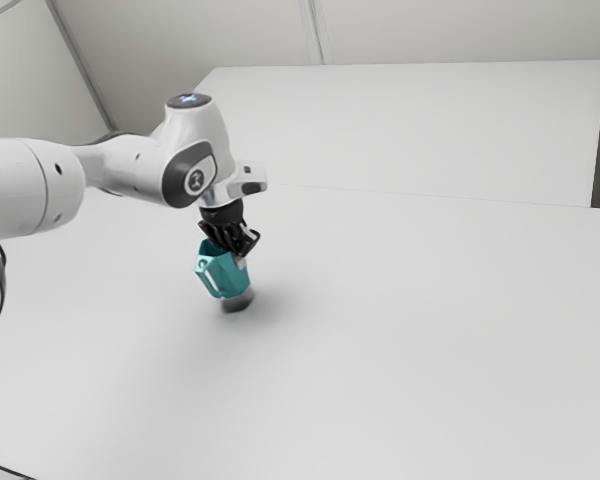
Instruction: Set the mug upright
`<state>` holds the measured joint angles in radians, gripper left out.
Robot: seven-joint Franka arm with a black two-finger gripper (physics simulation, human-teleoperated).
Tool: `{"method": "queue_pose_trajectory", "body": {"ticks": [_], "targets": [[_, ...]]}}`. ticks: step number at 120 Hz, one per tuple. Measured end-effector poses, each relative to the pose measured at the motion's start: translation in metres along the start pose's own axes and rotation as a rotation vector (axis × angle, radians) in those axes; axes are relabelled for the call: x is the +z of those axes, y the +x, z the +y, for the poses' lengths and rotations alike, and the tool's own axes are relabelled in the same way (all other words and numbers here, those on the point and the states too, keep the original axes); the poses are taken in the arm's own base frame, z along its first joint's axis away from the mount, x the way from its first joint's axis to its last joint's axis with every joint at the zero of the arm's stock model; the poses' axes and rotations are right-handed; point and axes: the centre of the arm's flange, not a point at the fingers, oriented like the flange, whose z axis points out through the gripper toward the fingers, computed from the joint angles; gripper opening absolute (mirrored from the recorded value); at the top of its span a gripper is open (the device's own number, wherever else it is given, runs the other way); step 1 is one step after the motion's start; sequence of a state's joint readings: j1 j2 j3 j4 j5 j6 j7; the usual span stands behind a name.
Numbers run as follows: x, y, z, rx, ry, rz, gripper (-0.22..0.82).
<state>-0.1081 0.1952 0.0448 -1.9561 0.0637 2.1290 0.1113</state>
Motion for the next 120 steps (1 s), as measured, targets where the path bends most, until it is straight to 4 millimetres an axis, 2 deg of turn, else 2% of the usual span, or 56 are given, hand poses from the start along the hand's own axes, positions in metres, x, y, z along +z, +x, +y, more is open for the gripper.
{"method": "queue_pose_trajectory", "body": {"ticks": [51, 72, 81, 92, 120], "targets": [[0.015, 0.004, 0.005, -0.09, 0.0, 0.001, -0.17], [0.009, 0.003, 0.012, -0.107, -0.013, 0.008, 0.2], [-0.003, 0.002, 0.012, -0.116, -0.015, 0.025, 0.32], [-0.024, 0.001, 0.011, -0.127, -0.016, 0.048, 0.42], [-0.085, 0.01, 0.005, -0.147, -0.012, 0.075, 0.54]]}}
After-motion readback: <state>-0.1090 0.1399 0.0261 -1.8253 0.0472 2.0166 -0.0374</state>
